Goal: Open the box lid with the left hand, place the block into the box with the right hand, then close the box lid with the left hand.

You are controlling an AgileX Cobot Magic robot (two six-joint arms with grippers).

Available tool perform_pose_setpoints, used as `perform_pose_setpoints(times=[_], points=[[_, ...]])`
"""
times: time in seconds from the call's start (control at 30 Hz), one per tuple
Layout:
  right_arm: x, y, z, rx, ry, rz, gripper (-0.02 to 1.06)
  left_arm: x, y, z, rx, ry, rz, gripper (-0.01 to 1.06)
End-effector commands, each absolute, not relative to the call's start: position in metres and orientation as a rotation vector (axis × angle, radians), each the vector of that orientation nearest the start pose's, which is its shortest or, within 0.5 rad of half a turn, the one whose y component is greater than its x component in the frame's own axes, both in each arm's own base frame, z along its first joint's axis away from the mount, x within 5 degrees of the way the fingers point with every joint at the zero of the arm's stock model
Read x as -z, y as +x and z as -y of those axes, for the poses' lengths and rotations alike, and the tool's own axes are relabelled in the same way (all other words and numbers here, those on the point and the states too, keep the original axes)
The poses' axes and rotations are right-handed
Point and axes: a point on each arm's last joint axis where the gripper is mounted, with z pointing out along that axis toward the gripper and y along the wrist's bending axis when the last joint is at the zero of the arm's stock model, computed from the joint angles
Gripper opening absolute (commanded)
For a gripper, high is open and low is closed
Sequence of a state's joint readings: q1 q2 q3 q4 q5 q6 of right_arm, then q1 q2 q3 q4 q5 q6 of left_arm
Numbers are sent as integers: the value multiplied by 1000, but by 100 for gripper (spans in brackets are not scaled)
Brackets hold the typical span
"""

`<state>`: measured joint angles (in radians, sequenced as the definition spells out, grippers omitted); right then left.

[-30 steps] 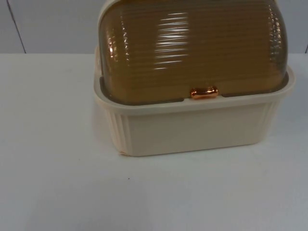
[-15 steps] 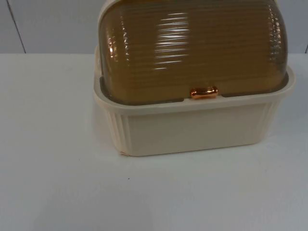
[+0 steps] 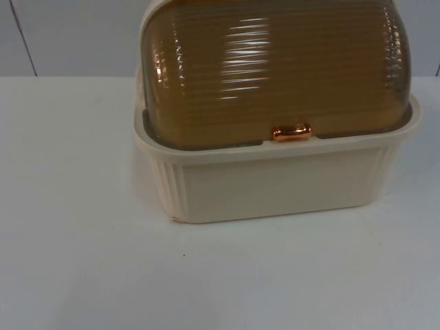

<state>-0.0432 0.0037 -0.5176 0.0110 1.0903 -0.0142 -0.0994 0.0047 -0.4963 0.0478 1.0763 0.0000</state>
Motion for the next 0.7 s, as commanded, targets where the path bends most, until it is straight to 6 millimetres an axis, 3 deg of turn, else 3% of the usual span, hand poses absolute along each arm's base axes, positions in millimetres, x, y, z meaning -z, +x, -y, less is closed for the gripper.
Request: perform_pose_setpoints(times=[0.0, 0.37, 0.67], points=[[-280, -7, -2, 14, 35, -2048, 101, -274, -4, -3, 25, 98, -2063, 105], [-280, -7, -3, 1, 35, -2045, 101, -274, -4, -6, -12, 104, -2062, 105], [-280, -7, -3, -9, 22, -2046, 101, -274, -5, -5, -71, -7, -2065, 105]])
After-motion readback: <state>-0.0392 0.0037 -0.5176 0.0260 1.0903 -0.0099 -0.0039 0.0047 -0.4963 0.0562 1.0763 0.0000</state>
